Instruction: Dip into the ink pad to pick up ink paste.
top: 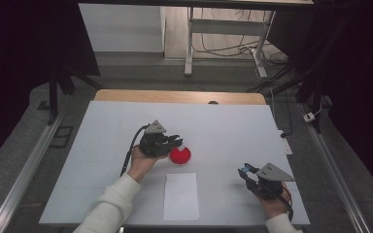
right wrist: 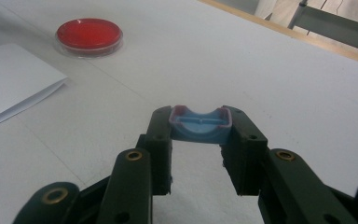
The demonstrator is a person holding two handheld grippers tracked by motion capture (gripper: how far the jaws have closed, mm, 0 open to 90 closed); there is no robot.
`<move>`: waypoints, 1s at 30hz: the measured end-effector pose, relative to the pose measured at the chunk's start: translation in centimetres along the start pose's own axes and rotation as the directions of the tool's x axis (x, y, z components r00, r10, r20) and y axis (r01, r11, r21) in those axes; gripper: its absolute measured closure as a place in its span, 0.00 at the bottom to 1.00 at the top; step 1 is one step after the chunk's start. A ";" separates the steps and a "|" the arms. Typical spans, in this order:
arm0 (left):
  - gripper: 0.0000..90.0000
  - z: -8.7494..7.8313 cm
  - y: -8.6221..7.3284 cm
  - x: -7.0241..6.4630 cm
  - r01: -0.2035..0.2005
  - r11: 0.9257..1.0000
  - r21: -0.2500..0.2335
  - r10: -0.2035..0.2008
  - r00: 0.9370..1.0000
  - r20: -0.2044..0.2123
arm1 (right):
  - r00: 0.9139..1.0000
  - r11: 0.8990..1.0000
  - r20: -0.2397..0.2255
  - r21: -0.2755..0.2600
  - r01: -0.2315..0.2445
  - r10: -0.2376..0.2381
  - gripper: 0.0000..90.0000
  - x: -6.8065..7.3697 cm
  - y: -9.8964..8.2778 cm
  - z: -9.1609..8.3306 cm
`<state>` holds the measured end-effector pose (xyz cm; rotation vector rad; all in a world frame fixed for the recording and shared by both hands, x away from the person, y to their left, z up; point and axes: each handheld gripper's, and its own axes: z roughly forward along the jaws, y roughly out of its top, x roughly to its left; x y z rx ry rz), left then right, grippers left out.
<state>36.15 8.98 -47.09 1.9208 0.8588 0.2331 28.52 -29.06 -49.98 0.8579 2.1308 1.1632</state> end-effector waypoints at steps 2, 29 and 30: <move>0.84 0.3 -0.1 0.1 -0.006 1.000 0.015 0.006 1.000 -0.007 | 1.000 1.000 0.000 0.001 0.001 -0.001 0.72 0.0 0.0 0.0; 0.84 2.2 -0.9 0.6 -0.034 0.990 0.138 0.043 0.997 -0.059 | 1.000 1.000 -0.001 0.011 0.009 -0.009 0.72 0.1 -0.1 0.2; 0.84 2.3 -0.9 0.6 -0.033 0.990 0.140 0.042 0.997 -0.058 | 1.000 1.000 -0.001 0.011 0.009 -0.009 0.72 0.1 -0.1 0.2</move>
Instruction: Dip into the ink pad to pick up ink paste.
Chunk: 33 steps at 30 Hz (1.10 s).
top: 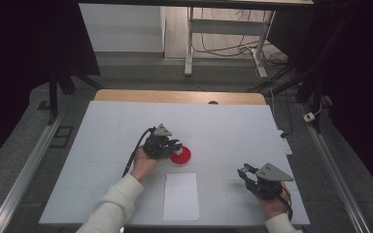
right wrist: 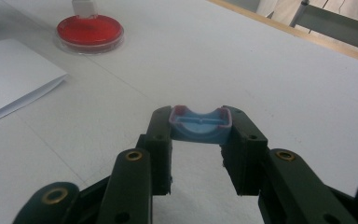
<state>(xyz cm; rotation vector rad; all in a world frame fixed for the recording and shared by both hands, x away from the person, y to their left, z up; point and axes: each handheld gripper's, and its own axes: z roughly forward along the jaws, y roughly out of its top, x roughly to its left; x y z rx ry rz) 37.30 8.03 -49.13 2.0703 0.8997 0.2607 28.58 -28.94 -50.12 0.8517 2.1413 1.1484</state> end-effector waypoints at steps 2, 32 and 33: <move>0.84 0.1 0.0 0.0 -0.003 1.000 0.007 0.003 1.000 -0.003 | 1.000 1.000 0.000 0.000 0.000 0.000 0.72 0.0 0.0 0.0; 0.84 1.1 -0.3 -0.2 -0.018 0.999 0.030 0.019 1.000 -0.006 | 1.000 1.000 0.000 0.003 0.000 0.000 0.72 0.1 -0.1 0.0; 0.84 1.1 -0.3 -0.3 -0.022 0.999 0.030 0.022 1.000 -0.007 | 1.000 1.000 0.000 0.002 0.000 0.000 0.72 0.1 -0.1 0.0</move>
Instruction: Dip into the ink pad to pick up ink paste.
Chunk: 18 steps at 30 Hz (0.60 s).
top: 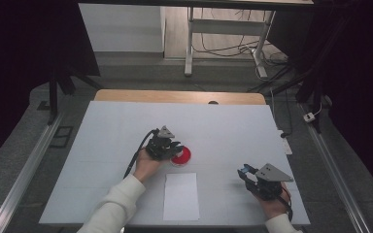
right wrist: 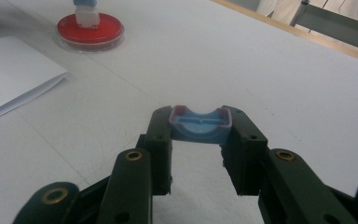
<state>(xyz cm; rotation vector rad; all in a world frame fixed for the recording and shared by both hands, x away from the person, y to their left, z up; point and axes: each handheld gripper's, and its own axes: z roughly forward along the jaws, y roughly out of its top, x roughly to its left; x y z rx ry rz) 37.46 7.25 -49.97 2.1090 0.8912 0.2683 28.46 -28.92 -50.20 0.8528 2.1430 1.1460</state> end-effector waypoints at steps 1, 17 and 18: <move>0.84 0.0 0.0 -0.1 -0.002 1.000 0.000 0.002 1.000 -0.003 | 1.000 1.000 0.001 0.001 0.001 -0.001 0.72 0.0 0.0 0.0; 0.84 0.1 0.1 -0.4 -0.030 1.000 0.008 0.030 0.999 -0.023 | 1.000 1.000 0.001 0.002 0.002 -0.002 0.72 0.0 0.0 0.0; 0.84 0.1 0.1 -0.4 -0.032 0.999 0.008 0.032 0.999 -0.024 | 1.000 1.000 0.000 0.001 0.002 -0.002 0.72 0.0 0.0 0.0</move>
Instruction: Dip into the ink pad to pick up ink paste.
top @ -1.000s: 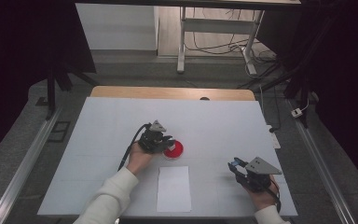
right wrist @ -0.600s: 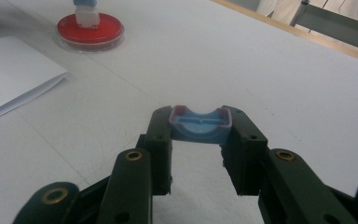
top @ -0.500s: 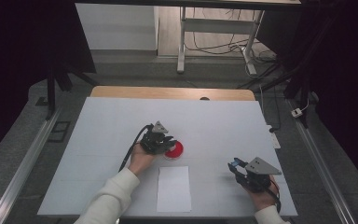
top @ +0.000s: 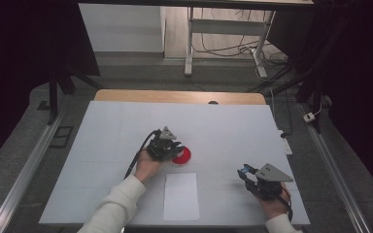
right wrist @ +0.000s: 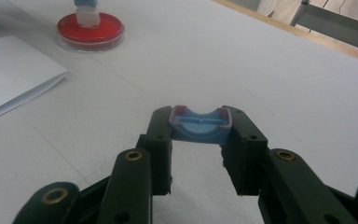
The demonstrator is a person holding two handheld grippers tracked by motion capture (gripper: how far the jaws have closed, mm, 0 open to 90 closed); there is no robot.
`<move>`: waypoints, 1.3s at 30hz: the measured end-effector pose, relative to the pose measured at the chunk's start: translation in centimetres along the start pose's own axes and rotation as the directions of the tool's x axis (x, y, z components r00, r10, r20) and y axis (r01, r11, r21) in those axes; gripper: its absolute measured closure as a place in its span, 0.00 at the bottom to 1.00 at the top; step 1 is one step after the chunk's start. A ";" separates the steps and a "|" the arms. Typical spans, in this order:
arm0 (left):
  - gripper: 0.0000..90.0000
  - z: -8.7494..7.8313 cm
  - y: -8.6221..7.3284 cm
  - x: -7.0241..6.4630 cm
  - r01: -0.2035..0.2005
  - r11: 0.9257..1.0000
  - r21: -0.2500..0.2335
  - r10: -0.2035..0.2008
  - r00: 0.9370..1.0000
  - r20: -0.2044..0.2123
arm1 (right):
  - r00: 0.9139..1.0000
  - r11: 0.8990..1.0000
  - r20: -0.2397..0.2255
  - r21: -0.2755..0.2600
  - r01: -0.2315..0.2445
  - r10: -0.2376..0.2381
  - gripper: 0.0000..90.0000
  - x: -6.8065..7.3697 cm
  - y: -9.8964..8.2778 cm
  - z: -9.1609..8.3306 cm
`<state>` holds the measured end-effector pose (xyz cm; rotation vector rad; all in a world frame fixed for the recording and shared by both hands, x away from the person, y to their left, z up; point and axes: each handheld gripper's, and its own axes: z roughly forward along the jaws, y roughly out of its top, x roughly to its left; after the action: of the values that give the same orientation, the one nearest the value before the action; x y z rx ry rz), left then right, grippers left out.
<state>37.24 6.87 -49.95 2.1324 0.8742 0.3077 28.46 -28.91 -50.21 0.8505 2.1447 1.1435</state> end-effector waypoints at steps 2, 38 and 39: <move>0.84 0.0 0.0 0.0 0.001 1.000 -0.001 -0.001 1.000 -0.003 | 1.000 1.000 0.000 0.000 0.000 0.000 0.72 0.0 0.0 0.0; 0.84 -0.7 0.3 -0.1 -0.030 1.000 0.001 0.030 0.999 -0.012 | 1.000 1.000 -0.003 0.001 0.002 -0.002 0.72 0.2 0.0 0.1; 0.84 -0.9 0.4 -0.1 -0.025 1.000 -0.011 0.025 1.000 -0.005 | 1.000 1.000 -0.002 0.002 0.003 -0.003 0.72 0.1 0.0 0.1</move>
<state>36.94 7.16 -49.02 2.1344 0.8474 0.3297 28.43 -28.73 -50.26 0.8474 2.1477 1.1415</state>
